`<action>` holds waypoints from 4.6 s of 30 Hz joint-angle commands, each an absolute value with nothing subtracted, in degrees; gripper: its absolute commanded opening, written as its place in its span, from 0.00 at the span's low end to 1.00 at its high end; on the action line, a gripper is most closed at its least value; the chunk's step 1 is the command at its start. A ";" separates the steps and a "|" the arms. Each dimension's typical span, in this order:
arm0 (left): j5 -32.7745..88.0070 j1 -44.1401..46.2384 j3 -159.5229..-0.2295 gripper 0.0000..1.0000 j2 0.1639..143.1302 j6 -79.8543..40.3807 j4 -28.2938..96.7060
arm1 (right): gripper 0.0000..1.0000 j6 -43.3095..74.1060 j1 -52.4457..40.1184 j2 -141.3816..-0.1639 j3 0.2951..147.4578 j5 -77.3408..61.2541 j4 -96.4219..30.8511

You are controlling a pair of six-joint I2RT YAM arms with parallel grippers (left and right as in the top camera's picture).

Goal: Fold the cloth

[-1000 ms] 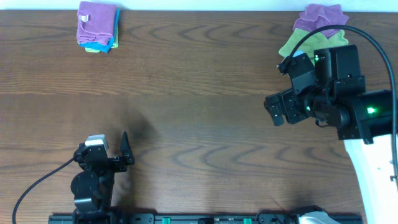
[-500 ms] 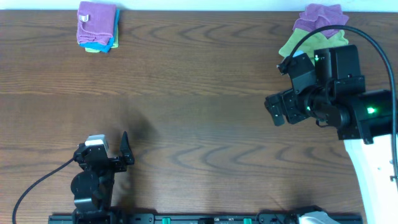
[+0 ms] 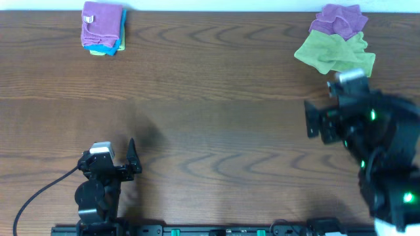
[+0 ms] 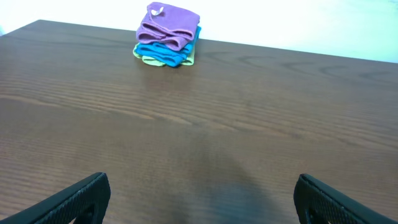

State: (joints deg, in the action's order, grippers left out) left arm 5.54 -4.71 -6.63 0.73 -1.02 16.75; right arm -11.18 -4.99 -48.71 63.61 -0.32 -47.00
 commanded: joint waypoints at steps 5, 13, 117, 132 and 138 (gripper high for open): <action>4.49 -4.49 -5.21 0.95 0.43 0.03 17.08 | 0.99 -11.84 -3.40 -33.58 45.17 0.19 -41.52; 4.49 -4.49 -5.21 0.95 0.43 0.03 17.08 | 0.99 -11.84 -3.40 -18.13 28.45 -0.34 -36.80; 4.49 -4.49 -5.21 0.96 0.43 0.03 17.08 | 0.99 -10.76 -5.65 -0.32 9.21 -1.93 -42.46; 4.49 -4.49 -5.21 0.95 0.43 0.03 17.08 | 0.99 -10.76 -5.65 -0.32 9.21 -1.93 -42.46; 4.49 -4.49 -5.21 0.95 0.43 0.03 17.08 | 0.99 -10.76 -5.65 -0.32 9.21 -1.93 -42.48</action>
State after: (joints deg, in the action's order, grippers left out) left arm 5.52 -4.71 -6.61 0.73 -1.02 16.69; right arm -11.18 -5.17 -0.93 9.58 -1.54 -42.41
